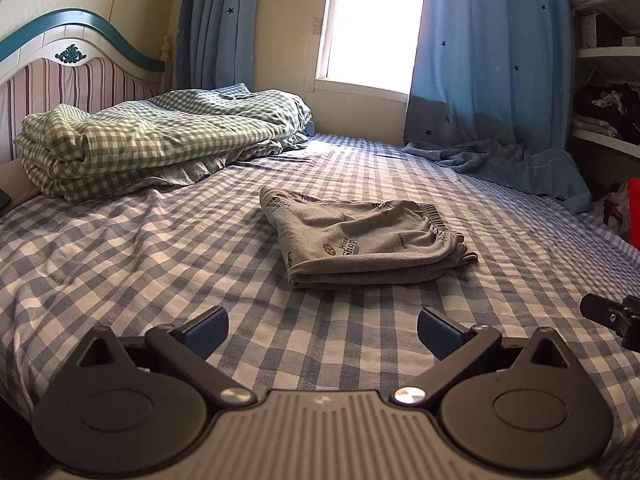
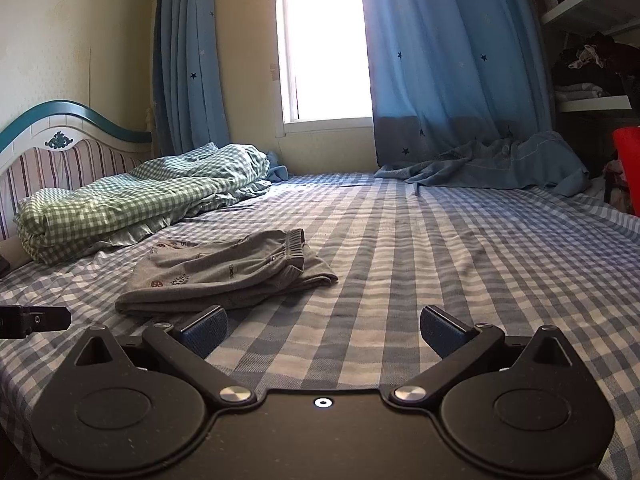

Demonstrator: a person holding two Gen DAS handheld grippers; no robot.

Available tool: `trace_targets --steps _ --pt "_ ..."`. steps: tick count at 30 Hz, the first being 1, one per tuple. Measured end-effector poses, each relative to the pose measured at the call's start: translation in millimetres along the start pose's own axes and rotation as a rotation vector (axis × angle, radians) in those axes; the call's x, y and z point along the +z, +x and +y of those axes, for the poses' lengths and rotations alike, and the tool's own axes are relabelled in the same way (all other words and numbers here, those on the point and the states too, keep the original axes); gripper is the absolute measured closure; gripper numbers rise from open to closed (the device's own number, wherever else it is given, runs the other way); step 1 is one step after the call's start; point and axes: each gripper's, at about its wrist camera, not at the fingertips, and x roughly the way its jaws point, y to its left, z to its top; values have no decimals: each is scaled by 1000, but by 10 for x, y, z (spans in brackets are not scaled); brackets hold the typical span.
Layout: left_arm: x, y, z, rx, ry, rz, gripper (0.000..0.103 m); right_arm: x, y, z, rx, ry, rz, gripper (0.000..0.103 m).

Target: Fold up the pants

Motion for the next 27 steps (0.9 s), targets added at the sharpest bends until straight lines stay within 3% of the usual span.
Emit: trace_targets --steps 27 --pt "2 162 -27 -35 2 24 0 -18 115 68 12 -25 36 1"
